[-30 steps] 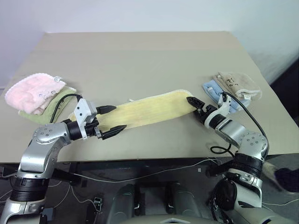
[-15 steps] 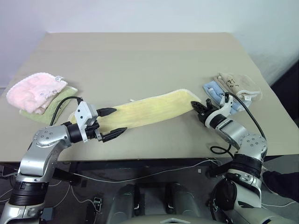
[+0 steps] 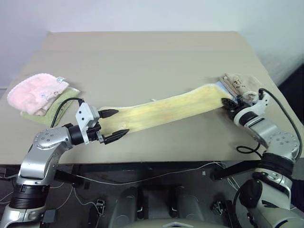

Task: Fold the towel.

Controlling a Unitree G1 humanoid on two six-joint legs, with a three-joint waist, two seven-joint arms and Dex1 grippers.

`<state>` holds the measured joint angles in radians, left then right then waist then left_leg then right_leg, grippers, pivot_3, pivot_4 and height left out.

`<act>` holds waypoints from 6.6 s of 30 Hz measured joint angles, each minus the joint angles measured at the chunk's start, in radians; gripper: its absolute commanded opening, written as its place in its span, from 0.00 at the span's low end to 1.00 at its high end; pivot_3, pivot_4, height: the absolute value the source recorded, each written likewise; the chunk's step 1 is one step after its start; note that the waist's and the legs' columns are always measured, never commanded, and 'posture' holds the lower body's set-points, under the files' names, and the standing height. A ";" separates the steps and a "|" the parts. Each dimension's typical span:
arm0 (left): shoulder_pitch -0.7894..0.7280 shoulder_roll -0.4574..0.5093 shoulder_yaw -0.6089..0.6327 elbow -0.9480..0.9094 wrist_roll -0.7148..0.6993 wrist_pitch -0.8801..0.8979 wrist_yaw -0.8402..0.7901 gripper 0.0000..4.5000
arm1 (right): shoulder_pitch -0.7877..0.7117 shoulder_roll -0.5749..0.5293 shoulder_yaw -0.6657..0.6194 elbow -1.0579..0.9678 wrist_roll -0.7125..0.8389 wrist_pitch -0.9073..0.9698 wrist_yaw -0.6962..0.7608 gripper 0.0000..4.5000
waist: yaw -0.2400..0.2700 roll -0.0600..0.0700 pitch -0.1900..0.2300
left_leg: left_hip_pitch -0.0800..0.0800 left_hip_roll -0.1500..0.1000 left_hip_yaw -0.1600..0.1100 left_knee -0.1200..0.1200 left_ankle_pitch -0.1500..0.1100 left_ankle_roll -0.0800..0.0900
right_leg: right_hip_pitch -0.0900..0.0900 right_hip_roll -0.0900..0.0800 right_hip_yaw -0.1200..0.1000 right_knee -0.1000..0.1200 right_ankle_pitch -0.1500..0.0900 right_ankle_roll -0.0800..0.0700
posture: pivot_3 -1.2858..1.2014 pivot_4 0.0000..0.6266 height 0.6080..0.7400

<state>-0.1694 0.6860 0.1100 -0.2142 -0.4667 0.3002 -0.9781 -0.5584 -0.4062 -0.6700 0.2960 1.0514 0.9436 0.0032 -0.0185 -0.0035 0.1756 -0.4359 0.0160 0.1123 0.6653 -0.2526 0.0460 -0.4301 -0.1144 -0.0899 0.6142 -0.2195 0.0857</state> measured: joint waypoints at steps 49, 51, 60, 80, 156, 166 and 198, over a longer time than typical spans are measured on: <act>0.012 -0.014 -0.008 -0.006 -0.007 0.016 0.020 1.00 | 0.151 -0.153 0.876 -0.533 -0.805 -0.352 0.663 0.90 | 0.009 0.003 0.002 | -0.006 0.000 0.000 0.002 0.002 -0.003 | -0.005 0.001 -0.001 0.001 0.000 0.001 | 0.52 0.24 1.00; 0.023 -0.019 -0.001 -0.006 -0.025 0.027 0.026 1.00 | 0.161 -0.182 0.817 -0.568 -0.781 -0.369 0.693 0.90 | 0.008 0.002 0.002 | -0.005 0.000 0.000 0.002 0.002 -0.002 | -0.005 0.001 -0.001 0.001 0.000 0.001 | 0.52 0.24 1.00; 0.126 -0.086 0.040 -0.064 -0.110 0.106 0.107 1.00 | 0.052 -0.153 0.688 -0.350 -0.763 -0.461 0.680 0.45 | 0.005 0.002 0.002 | -0.004 0.000 -0.001 0.002 0.002 -0.002 | -0.004 0.002 -0.001 0.001 0.000 0.001 | 0.52 0.24 1.00; 0.393 -0.288 0.114 -0.353 -0.357 0.287 0.476 1.00 | -0.130 0.124 0.784 0.386 -0.969 -0.944 0.664 0.16 | -0.002 -0.003 -0.004 | 0.011 0.001 -0.002 -0.001 0.000 -0.005 | 0.010 0.001 0.000 0.000 -0.002 -0.003 | 0.52 0.24 1.00; -0.172 -0.033 0.004 -0.199 -0.520 0.325 0.678 0.00 | 0.036 0.064 0.680 -0.128 -0.772 -0.727 0.672 0.15 | 0.003 -0.001 -0.002 | -0.007 -0.001 0.000 -0.003 0.004 -0.012 | -0.008 0.000 0.000 -0.001 0.000 -0.001 | 0.52 0.24 1.00; -0.298 -0.168 -0.385 -0.130 -0.136 0.300 0.500 0.00 | 0.080 0.050 0.650 -0.196 -0.771 -0.703 0.638 0.15 | 0.007 -0.001 -0.001 | -0.007 0.000 0.000 -0.002 0.006 -0.010 | -0.007 0.002 0.000 0.000 0.000 0.000 | 0.52 0.24 1.00; -0.300 -0.257 -0.017 0.043 -0.105 0.348 0.508 0.63 | 0.045 0.092 0.679 -0.317 -0.731 -0.599 0.604 0.00 | 0.006 -0.002 -0.001 | -0.006 0.000 -0.002 0.001 0.006 -0.009 | -0.005 0.003 -0.001 0.001 0.000 0.000 | 0.52 0.24 1.00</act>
<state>-0.4699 0.4293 0.0925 -0.1710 -0.5717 0.6478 -0.4699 -0.5138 -0.3139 0.0085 -0.0213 0.3200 0.3448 0.6076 -0.0126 -0.0050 0.1747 -0.4416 0.0160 0.1107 0.6658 -0.2462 0.0366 -0.4352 -0.1117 -0.0913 0.6153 -0.2195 0.0860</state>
